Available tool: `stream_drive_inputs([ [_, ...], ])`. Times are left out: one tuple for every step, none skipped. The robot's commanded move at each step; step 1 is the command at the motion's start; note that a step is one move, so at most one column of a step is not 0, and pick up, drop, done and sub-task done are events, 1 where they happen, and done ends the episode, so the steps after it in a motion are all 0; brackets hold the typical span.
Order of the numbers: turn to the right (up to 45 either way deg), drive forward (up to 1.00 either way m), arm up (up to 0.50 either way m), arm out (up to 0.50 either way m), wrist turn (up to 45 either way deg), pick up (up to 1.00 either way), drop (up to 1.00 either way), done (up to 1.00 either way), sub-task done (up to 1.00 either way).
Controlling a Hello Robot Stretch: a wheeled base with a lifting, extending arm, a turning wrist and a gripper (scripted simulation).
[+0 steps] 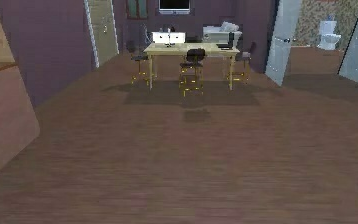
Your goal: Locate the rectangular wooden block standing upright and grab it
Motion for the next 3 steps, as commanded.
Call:
stream_drive_inputs([
  [-21.0, 0.0, 0.0, 0.0, 0.0, 0.0, 0.0, 0.0, 0.0],
  [0.0, 1.0, 0.0, 0.0, 0.0, 0.0, 0.0, 0.0, 0.0],
  [0.0, 1.0, 0.0, 0.0, 0.0, 0.0, 0.0, 0.0, 0.0],
])
